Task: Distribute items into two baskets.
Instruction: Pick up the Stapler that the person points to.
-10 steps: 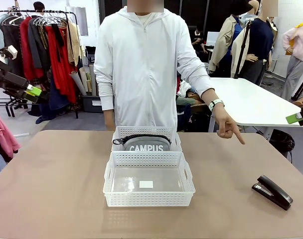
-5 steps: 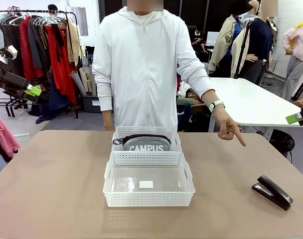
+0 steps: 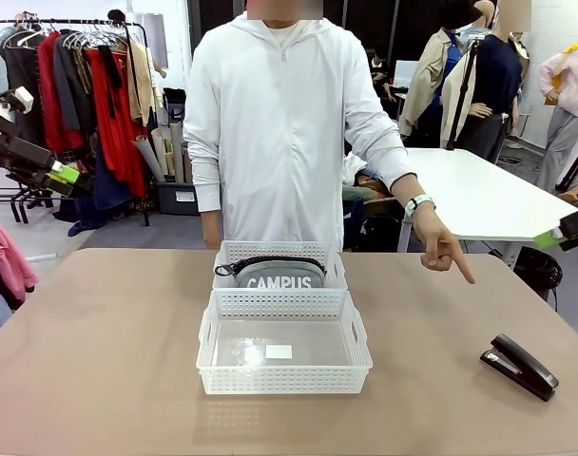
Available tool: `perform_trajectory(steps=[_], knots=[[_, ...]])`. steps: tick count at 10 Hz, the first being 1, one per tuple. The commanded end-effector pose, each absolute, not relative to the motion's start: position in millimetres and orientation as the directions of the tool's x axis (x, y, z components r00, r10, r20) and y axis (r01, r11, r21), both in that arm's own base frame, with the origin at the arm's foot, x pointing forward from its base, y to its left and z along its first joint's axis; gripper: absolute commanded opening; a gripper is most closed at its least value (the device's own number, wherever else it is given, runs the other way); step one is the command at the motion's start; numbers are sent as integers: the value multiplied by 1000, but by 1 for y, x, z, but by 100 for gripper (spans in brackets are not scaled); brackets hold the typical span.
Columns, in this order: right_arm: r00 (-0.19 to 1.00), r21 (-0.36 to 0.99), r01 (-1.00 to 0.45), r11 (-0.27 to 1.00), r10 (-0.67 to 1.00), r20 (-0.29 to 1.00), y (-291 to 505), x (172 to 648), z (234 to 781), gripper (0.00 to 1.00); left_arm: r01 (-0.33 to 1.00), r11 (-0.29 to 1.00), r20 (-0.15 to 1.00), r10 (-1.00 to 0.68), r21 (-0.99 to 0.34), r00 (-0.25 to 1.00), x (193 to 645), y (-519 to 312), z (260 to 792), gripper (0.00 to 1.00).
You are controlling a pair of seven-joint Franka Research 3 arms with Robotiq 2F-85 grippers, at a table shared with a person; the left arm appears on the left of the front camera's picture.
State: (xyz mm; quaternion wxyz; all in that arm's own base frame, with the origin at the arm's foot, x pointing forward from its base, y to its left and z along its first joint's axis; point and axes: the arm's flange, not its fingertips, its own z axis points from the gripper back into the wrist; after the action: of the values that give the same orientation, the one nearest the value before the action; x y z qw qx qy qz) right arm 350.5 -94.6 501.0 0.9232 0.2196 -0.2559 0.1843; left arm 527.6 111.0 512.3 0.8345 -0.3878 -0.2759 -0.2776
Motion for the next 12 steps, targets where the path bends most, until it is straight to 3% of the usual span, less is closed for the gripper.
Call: perform_trajectory(steps=[1, 6, 12], knots=[[860, 267, -424, 865, 292, 418, -94, 362, 511, 100, 675, 547, 676, -247, -495, 695, 527, 112, 513, 100], [905, 204, -421, 884, 395, 157, -80, 390, 480, 100, 675, 547, 676, -247, -495, 695, 527, 112, 513, 100], [905, 180, -424, 888, 422, 52, -62, 389, 435, 100, 675, 547, 676, -247, -495, 695, 527, 112, 513, 100]])
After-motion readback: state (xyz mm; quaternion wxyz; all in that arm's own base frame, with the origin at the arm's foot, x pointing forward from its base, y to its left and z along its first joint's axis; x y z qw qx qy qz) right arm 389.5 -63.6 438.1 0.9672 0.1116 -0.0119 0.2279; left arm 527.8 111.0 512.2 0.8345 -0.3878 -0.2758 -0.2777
